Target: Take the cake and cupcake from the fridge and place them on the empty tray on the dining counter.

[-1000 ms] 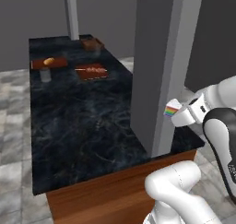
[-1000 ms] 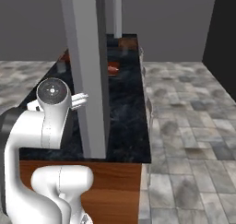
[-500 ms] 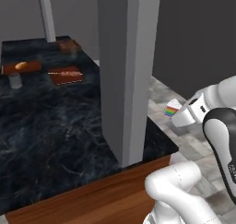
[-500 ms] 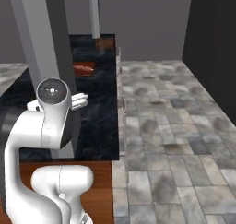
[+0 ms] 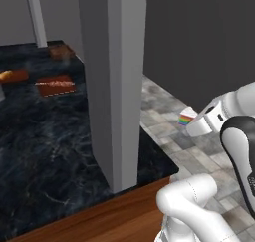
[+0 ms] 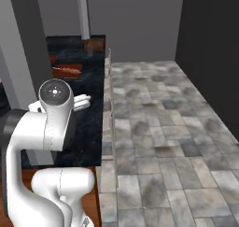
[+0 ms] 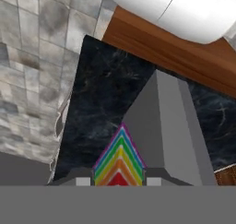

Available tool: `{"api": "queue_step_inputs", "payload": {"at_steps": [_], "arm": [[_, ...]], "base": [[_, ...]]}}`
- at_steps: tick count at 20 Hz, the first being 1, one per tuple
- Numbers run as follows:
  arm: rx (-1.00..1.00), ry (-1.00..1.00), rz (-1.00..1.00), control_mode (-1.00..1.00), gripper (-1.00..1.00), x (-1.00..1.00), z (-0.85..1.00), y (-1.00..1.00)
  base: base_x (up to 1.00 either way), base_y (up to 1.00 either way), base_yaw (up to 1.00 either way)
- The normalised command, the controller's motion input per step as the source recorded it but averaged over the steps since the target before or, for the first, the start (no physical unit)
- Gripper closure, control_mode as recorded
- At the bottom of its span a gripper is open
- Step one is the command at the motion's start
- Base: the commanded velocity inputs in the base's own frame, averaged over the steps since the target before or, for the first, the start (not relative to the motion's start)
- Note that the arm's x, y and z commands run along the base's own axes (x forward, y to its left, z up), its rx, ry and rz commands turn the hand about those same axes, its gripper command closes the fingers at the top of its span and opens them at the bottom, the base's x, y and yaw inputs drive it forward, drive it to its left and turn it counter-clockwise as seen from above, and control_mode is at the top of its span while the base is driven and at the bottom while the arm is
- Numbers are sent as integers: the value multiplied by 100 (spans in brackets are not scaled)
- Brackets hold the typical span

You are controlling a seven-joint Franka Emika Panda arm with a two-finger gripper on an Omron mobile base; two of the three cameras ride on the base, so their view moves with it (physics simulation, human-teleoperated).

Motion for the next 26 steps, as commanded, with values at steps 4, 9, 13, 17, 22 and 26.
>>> {"api": "queue_step_inputs", "payload": {"at_steps": [4,9,13,17,22,26], "arm": [[0,0,0,100,100,0,0,0],[0,0,0,100,100,0,0,0],[0,0,0,100,100,0,0,0],[0,0,0,100,100,0,0,0],[0,0,0,100,100,0,0,0],[0,0,0,100,100,0,0,0]], "base": [[46,-51,-5],[12,-83,-6],[0,-85,-14],[0,-63,-5],[21,-36,2],[36,-22,11]]}}
